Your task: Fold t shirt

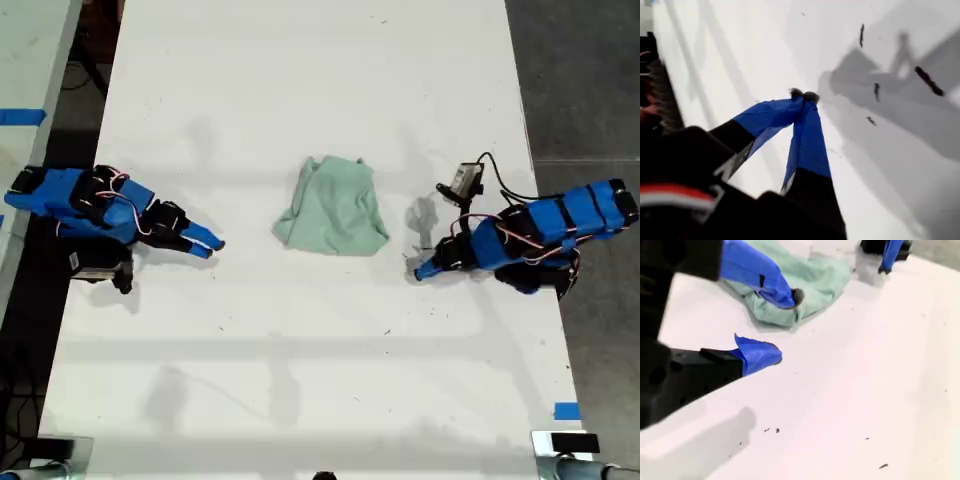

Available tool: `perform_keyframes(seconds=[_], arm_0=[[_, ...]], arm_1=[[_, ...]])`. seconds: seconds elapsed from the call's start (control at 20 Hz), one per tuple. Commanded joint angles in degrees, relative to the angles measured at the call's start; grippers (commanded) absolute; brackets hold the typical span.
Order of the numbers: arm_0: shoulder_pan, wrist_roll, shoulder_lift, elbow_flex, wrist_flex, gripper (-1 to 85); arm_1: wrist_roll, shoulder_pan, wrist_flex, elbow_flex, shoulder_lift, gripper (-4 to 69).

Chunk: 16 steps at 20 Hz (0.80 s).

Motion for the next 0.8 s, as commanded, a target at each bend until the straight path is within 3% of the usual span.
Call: perform_keyframes(seconds=[0.0,0.05,0.1,0.4,0.75], arm_0=[[0.53,4.75,2.64,1.32,1.58,17.2],[-0.18,11.69,2.64,0.97,2.20,17.3],[-0.18,12.83,2.72,0.97,1.93,17.4],[-0.18,12.57,2.72,0.97,1.93,17.4],[-0.26,12.57,2.72,0.97,2.02,17.4]], arm_1=[[-0.97,2.55,16.79,2.02,9.84,-1.6],[-5.89,2.72,16.79,2.11,9.76,-0.9],[-12.13,2.64,16.79,2.11,9.76,-0.8],[-33.31,-5.45,16.79,2.11,9.76,0.3],[-33.22,-5.45,16.79,2.11,9.76,1.0]])
